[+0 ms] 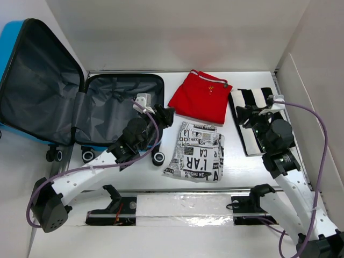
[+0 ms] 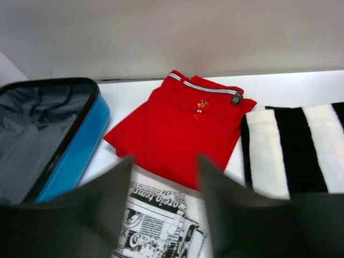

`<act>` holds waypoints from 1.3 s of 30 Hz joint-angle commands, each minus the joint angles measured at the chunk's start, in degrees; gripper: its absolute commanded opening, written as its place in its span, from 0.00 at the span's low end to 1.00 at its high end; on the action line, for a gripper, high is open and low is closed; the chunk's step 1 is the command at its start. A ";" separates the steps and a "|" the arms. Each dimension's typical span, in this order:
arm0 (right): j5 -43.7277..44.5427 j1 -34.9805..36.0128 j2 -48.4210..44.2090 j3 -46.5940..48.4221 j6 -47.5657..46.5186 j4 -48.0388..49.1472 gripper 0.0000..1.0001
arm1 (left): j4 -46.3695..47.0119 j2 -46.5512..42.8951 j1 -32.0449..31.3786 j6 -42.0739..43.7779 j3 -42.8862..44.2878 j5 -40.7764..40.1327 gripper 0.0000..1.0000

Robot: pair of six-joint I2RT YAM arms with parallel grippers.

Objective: Pack the luggage

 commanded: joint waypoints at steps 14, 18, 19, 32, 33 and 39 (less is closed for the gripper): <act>2.17 -0.33 -5.83 14.80 -2.23 -6.42 0.00 | 4.69 31.61 -8.59 0.77 20.72 11.51 0.00; 2.70 -0.33 -6.79 17.18 -2.06 -8.10 0.00 | 1.80 44.26 -9.20 -2.75 31.09 18.54 0.00; 2.44 -0.33 -6.97 17.53 -2.40 -8.54 0.00 | 1.79 48.38 -10.77 -3.62 34.15 19.25 0.00; 0.16 -0.33 -7.85 15.78 -3.55 -11.62 0.43 | -12.08 75.65 -15.44 -10.13 64.49 12.76 0.74; -0.19 -0.33 -7.85 15.60 -3.64 -11.70 0.43 | -13.14 76.71 -15.44 -11.35 65.64 11.45 0.77; -1.52 -0.33 -9.52 14.89 -3.46 -12.23 0.44 | -20.79 84.19 -15.44 -14.96 74.44 6.69 0.80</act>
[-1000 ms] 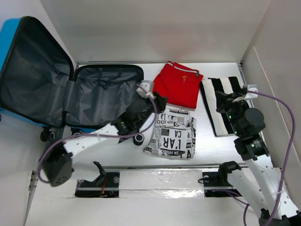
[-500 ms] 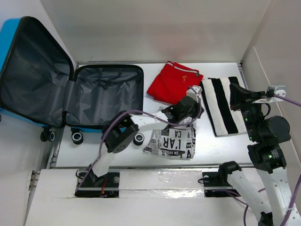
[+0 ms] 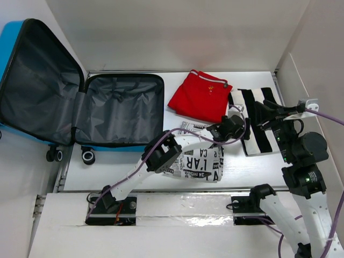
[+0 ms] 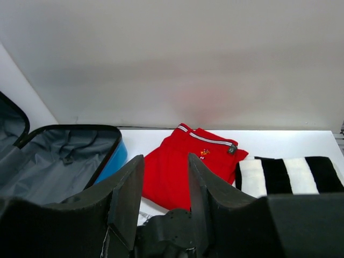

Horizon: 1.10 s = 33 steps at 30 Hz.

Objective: Pack the luggage

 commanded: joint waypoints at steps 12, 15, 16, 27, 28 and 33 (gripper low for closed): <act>-7.55 -0.33 -6.74 0.30 -0.16 -2.06 0.44 | -13.26 13.68 0.84 -7.16 22.18 -6.00 0.77; -8.44 -0.33 -8.15 0.47 0.10 -2.32 0.44 | -11.41 13.59 1.37 -7.95 21.57 -5.21 0.74; -8.52 -0.33 -8.50 0.65 0.19 -2.50 0.44 | -11.50 14.03 2.07 -8.57 22.62 -4.08 0.72; -9.67 -0.33 -12.72 2.50 1.16 -5.04 0.43 | -6.14 19.22 4.36 -12.53 29.84 4.63 0.32; -9.84 -0.33 -12.90 2.41 1.25 -5.22 0.43 | -5.79 18.96 4.88 -12.61 29.14 4.72 0.26; -10.72 -0.33 -12.90 1.88 1.86 -4.78 0.41 | -3.85 18.60 4.89 -12.09 27.99 4.90 0.06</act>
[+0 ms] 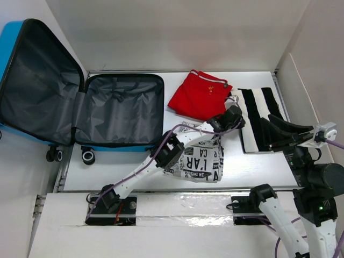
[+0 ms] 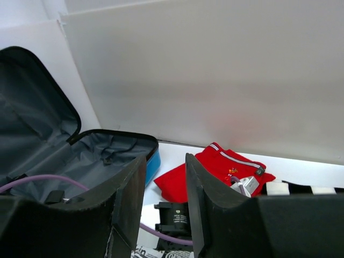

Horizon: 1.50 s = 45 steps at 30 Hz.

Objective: Pack the luggage

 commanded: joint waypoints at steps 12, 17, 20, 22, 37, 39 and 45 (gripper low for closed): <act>0.43 -0.33 1.99 0.37 0.17 1.23 0.40 | 12.07 -14.31 0.99 13.32 -14.11 4.83 0.00; 3.59 -0.33 1.82 -1.30 0.18 1.50 0.40 | 13.83 -23.28 3.02 17.20 -16.40 11.59 0.00; 5.87 -0.33 1.12 -2.44 -0.09 1.76 0.40 | 14.80 -27.85 4.33 19.75 -17.19 14.58 0.00; 6.67 -0.33 0.85 -3.50 -0.26 1.94 0.40 | 15.50 -30.57 6.35 19.75 -16.93 18.17 0.00; 8.35 -0.33 -0.20 -7.02 -1.32 1.41 0.40 | 20.43 -63.42 31.92 15.01 -48.97 27.33 0.00; 8.08 -0.33 -0.29 -8.24 -1.14 2.11 0.40 | 20.52 -66.78 36.92 14.48 -52.77 27.68 0.00; 7.91 0.82 -0.73 -10.62 -1.14 3.96 0.41 | 19.11 -78.21 46.43 16.24 -66.92 25.58 0.00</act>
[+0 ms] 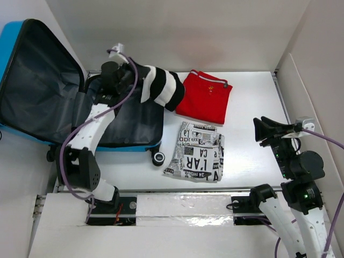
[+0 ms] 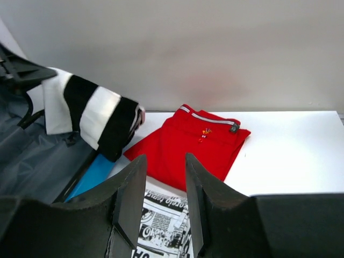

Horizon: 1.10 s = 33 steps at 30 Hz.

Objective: Pack the luggage

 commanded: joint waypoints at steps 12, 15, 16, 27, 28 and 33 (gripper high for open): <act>-6.32 2.53 4.80 -5.90 -0.92 6.75 0.41 | 9.08 -20.51 26.07 -3.75 -33.34 -7.55 0.00; -8.52 2.53 7.44 -6.43 -1.10 7.72 0.41 | 7.32 -17.87 27.32 -2.96 -33.96 -8.60 0.00; -8.97 2.53 8.05 -7.22 -1.19 8.16 0.41 | 7.32 -17.43 27.32 -2.60 -34.57 -12.09 0.00; -10.47 2.53 18.23 -10.74 -0.49 12.20 0.00 | 0.81 -14.17 28.29 -1.81 -27.29 -13.80 0.66; -10.03 2.53 19.12 -10.83 -0.31 12.46 0.00 | 0.90 -16.35 27.07 -1.72 -26.85 -14.49 0.76; -4.76 2.53 24.85 -11.27 1.88 17.64 0.24 | 2.92 -22.35 17.40 0.91 -22.72 -23.19 0.83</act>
